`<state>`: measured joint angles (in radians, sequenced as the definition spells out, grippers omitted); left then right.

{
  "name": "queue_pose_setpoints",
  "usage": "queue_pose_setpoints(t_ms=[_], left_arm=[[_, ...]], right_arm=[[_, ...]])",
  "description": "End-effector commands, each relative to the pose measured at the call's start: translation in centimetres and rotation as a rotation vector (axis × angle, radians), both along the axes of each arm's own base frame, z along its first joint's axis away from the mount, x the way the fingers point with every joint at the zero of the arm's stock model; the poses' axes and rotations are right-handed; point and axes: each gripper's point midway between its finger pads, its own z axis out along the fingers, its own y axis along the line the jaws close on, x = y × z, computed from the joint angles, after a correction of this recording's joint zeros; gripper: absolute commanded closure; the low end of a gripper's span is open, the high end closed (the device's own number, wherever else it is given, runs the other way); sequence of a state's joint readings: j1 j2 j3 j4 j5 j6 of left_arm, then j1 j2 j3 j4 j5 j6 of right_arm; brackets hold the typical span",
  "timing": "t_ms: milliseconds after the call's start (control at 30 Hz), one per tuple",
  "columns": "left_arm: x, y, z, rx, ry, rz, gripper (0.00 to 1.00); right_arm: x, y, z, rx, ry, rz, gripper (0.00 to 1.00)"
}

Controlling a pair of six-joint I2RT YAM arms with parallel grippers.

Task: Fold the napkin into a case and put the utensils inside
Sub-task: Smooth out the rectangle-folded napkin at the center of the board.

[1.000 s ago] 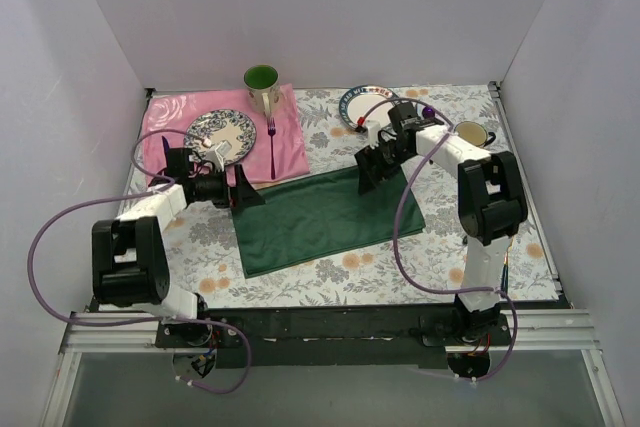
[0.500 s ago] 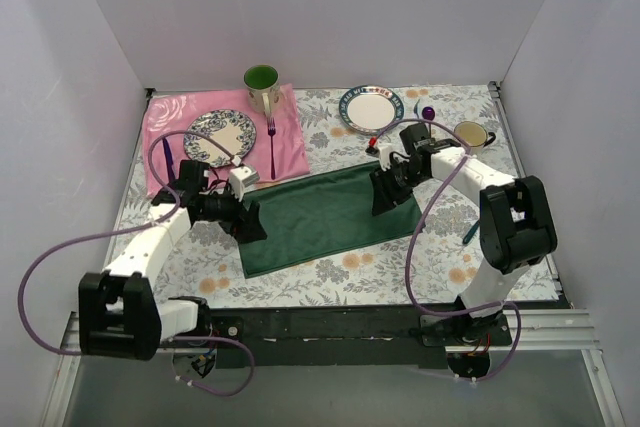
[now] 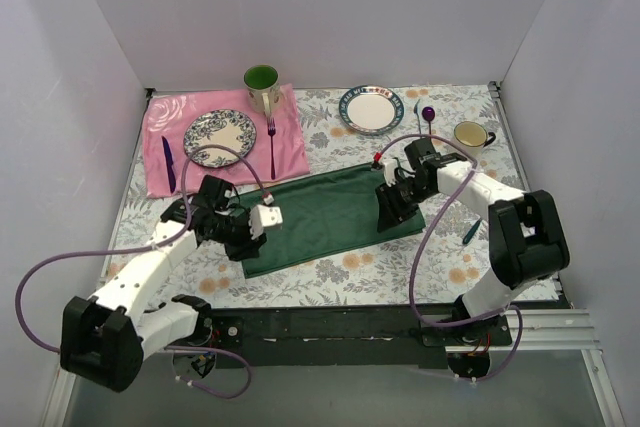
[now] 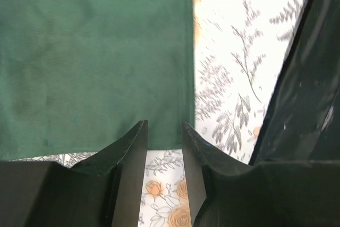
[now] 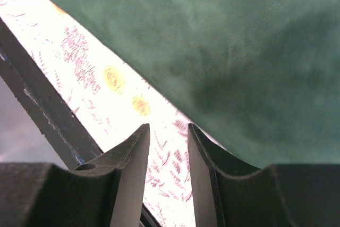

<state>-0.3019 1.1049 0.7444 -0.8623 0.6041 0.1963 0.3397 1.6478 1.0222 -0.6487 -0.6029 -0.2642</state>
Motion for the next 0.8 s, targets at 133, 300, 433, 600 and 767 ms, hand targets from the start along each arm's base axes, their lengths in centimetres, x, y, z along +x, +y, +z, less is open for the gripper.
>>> queue_pose_setpoints(t_ms=[133, 300, 433, 600, 767], left_arm=[[-3.6, 2.1, -3.7, 0.234, -0.082, -0.130, 0.70], [-3.5, 1.8, -4.4, 0.267, -0.091, -0.126, 0.72], [-3.6, 1.5, -4.8, 0.278, -0.107, -0.140, 0.71], [-3.7, 1.5, -5.5, 0.297, -0.110, -0.154, 0.73], [-3.7, 1.5, -5.9, 0.312, -0.110, -0.159, 0.73]], right_arm=[[-0.7, -1.5, 1.1, -0.035, -0.071, -0.009, 0.58], [-0.4, -1.4, 1.1, -0.037, -0.060, -0.011, 0.57], [-0.1, -1.3, 1.1, -0.036, -0.057, -0.014, 0.57], [0.0, -1.3, 1.0, -0.034, -0.048, -0.017, 0.57], [0.1, -1.3, 1.1, -0.031, -0.042, -0.019, 0.57]])
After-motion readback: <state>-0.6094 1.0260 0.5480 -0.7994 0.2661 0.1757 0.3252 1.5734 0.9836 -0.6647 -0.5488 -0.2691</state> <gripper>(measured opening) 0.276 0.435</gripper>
